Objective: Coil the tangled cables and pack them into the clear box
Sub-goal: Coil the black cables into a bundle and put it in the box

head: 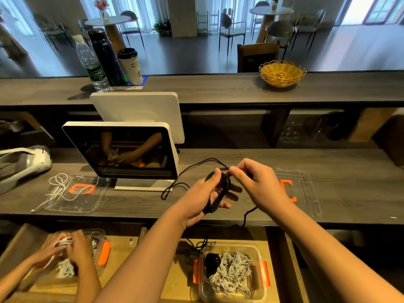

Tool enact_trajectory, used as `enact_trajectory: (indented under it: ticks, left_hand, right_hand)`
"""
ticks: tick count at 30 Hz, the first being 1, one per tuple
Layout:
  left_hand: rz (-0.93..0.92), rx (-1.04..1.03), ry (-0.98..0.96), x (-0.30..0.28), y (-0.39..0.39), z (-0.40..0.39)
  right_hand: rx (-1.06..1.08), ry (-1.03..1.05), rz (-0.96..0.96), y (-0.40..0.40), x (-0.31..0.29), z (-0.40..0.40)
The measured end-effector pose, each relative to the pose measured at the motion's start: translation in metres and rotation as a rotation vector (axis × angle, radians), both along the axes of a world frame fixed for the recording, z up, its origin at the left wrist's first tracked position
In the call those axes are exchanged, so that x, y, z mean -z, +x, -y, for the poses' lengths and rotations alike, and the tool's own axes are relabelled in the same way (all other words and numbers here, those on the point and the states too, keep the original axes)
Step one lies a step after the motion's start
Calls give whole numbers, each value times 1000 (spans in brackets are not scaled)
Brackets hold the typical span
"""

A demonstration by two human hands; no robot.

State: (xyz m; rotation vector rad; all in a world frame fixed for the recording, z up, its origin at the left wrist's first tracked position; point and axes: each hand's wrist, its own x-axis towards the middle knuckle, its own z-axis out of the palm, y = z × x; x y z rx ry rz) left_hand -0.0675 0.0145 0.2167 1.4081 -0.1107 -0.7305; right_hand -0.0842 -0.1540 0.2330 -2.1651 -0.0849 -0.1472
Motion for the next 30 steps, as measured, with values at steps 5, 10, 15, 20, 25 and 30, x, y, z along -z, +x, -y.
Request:
enact_trajectory:
  ticks: [5, 10, 15, 20, 25, 30]
  left_hand:
    - [-89, -146, -261, 2, -5, 7]
    - [-215, -323, -506, 6, -2, 15]
    - [-305, -495, -693, 8, 7, 21]
    - [-346, -598, -728, 9, 11, 32]
    - [-310, -692, -657, 11, 17, 37]
    - [-201, -790, -587, 12, 20, 43]
  right_hand:
    - [0, 53, -53, -2, 5, -5]
    - [-39, 175, -127, -6, 16, -11]
    - [-54, 190, -223, -10, 27, -13]
    - [-55, 114, -283, -16, 32, -18]
    - [-61, -27, -300, -26, 34, -22]
    - [-98, -55, -297, -35, 33, -17]
